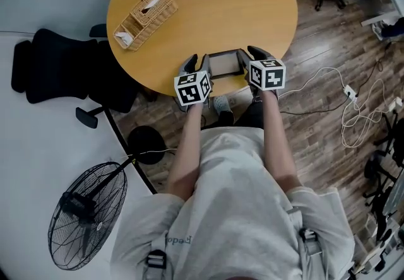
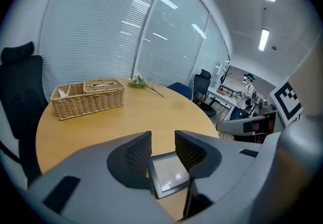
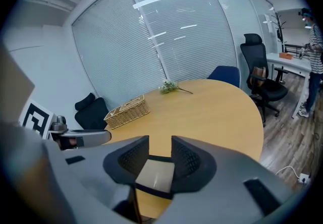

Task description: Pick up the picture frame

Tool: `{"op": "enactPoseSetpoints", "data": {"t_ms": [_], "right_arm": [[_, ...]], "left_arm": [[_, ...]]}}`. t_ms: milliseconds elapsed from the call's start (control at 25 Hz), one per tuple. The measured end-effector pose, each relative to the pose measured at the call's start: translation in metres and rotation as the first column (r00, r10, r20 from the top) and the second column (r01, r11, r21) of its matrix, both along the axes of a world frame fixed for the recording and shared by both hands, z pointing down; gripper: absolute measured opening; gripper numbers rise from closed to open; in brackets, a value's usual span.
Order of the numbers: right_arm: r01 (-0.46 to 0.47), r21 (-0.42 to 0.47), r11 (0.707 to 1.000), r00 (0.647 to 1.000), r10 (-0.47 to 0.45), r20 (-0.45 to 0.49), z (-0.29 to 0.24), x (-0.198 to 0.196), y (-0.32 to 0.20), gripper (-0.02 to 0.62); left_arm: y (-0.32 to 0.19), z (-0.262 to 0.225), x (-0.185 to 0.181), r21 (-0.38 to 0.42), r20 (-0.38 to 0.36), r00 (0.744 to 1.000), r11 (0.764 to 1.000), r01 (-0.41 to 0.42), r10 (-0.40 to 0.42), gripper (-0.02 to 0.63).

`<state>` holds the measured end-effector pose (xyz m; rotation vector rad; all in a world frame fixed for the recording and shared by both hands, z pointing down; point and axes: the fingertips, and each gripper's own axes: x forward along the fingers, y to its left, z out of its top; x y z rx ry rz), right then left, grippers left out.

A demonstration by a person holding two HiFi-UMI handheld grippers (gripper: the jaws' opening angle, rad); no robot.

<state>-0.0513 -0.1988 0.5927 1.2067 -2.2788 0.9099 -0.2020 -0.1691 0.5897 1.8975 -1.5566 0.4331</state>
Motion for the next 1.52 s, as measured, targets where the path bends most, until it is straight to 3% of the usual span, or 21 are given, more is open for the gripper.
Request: {"op": "enactPoseSetpoints", "data": {"t_ms": [440,680,1120,1520], "right_arm": [[-0.004,-0.064,0.998,1.0,0.003,-0.02,0.027,0.002,0.023,0.215],[-0.004,-0.124,0.992,0.999,0.0,-0.033,0.053,0.001,0.032,0.222],[-0.027,-0.181,0.983,0.995,0.01,-0.096,0.102,0.004,0.045,0.222],[-0.039,-0.232,0.972,0.994,0.013,-0.109,0.125,0.005,0.035,0.201]], "left_arm": [[0.016,0.034,0.006,-0.081,-0.038,0.999,0.997,-0.012,0.009,0.215],[0.019,0.06,0.001,-0.137,-0.058,0.997,0.989,0.045,-0.053,0.225],[0.03,0.105,0.0,-0.222,0.037,0.993,0.968,0.114,-0.108,0.225],[0.028,0.127,0.005,-0.279,0.025,0.993,0.953,0.114,-0.112,0.225]]}}
